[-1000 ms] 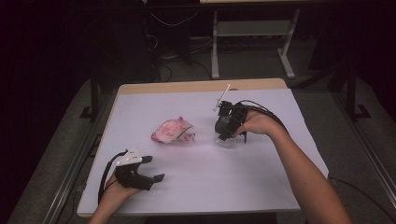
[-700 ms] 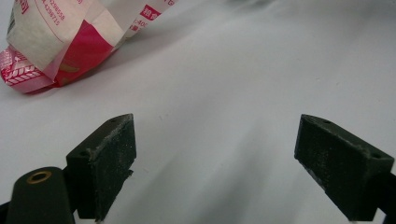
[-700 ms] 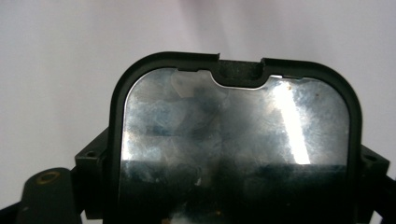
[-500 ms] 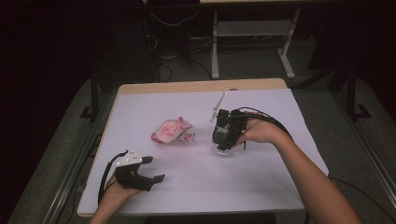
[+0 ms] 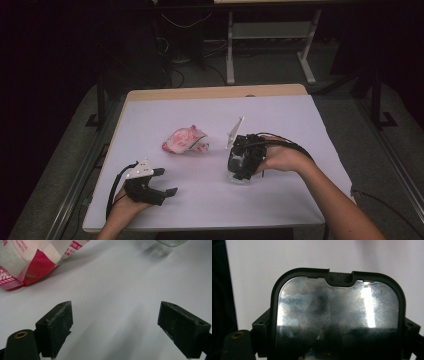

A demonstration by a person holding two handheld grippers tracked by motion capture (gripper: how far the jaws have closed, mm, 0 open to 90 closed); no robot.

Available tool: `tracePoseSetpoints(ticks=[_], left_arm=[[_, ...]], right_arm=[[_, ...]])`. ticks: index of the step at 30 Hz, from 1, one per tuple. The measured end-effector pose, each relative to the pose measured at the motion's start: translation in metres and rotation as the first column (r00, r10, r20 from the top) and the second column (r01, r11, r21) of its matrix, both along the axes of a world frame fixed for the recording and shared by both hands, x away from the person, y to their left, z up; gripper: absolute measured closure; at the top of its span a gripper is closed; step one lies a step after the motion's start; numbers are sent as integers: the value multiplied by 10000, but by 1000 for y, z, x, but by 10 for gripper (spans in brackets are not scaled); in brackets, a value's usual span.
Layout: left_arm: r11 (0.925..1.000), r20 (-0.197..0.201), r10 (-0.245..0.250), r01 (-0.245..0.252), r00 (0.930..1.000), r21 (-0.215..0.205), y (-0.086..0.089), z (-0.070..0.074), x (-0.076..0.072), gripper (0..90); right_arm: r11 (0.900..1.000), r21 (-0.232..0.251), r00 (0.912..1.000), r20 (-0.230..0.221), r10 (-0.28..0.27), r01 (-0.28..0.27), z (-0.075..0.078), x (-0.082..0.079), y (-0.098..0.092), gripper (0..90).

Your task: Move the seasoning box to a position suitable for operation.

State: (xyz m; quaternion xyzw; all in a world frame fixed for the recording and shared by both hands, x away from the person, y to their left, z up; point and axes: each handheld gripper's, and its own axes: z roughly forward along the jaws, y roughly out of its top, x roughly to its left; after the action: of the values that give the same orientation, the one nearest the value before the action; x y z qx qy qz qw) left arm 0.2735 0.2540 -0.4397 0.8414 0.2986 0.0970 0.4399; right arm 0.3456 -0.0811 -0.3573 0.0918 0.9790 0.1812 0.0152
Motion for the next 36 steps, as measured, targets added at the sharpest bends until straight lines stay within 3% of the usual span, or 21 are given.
tracePoseSetpoints(ticks=[13, 24, 32, 35, 36], left_arm=[[9999, -48, -106, 106, 9999, 54, -4, -1, -1, 123], [9999, -130, -108, 108, 9999, 13, -5, -2, -1, 124], [9998, -137, -171, 172, 9998, 90, -5, -2, -1, 124], [9998, -146, -182, 183, 9997, 77, -6, -3, -1, 124], [9998, -146, -182, 183, 9997, 77, -6, -3, -1, 123]], right_arm=[[9980, -39, 9980, -47, 626, -626, -14, -20, 8, 151], [9908, -541, 9922, -196, 1230, -1239, -27, -27, 20, 150], [9904, -489, 9916, -167, 1282, -1289, -28, -28, 20, 142], [9919, -277, 9900, -710, 1218, -1240, -27, -25, 17, 83], [9920, -209, 9905, -606, 1231, -1246, -26, -25, 16, 69]])
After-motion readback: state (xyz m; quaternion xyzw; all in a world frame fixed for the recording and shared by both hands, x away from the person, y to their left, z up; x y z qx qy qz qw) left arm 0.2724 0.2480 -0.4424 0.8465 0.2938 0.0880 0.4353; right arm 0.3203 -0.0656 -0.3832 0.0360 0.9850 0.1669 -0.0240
